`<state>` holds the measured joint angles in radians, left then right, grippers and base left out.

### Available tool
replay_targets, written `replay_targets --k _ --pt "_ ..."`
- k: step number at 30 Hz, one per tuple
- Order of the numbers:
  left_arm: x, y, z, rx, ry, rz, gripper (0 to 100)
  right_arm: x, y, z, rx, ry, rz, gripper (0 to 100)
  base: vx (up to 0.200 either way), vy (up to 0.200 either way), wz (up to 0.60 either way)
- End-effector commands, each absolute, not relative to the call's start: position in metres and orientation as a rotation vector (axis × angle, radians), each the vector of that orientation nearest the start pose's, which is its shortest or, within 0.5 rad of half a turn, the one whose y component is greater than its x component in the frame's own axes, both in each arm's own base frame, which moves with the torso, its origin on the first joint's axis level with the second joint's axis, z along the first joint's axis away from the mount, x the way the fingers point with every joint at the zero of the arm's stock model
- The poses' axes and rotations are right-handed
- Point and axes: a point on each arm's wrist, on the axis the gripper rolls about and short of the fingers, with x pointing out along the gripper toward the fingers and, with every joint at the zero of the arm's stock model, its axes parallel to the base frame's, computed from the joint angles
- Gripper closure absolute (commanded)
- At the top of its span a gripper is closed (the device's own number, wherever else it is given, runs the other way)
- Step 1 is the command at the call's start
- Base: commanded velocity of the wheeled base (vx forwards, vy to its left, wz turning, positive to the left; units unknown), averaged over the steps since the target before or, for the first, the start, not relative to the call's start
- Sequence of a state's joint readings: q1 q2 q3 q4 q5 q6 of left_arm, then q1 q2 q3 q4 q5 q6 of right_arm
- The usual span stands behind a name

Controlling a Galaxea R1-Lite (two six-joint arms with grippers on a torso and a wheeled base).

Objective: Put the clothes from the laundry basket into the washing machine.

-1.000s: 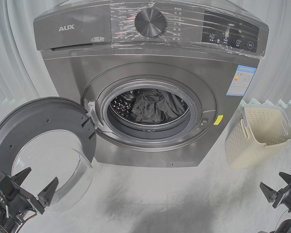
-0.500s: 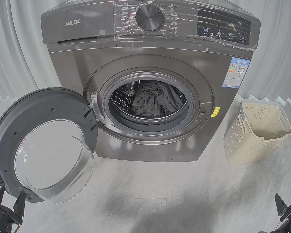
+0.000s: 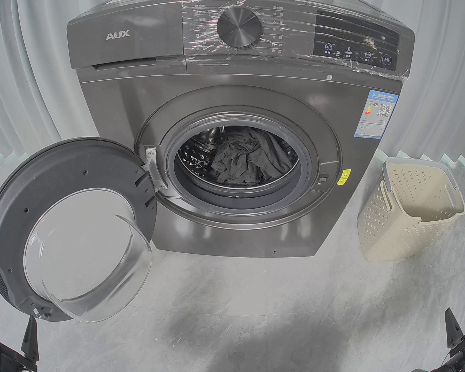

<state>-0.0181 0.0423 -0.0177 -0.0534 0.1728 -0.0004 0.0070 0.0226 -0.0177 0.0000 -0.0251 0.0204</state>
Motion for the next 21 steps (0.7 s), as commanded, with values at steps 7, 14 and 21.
replay_targets --k 7,14,21 --pt "-0.0227 -0.0009 0.0757 0.014 0.004 -0.048 0 -0.0220 -0.0005 0.0759 0.020 0.009 -0.017 0 0.000 0.000 0.00" --pt "-0.0227 -0.0006 0.0757 0.006 0.004 -0.034 0 -0.0219 -0.0004 0.0758 0.009 0.012 -0.014 0 -0.086 0.000 0.00" --pt "-0.0228 -0.0005 0.0756 0.006 0.003 -0.032 0 -0.0219 -0.0004 0.0758 0.009 0.012 -0.014 0 -0.086 0.000 0.00"
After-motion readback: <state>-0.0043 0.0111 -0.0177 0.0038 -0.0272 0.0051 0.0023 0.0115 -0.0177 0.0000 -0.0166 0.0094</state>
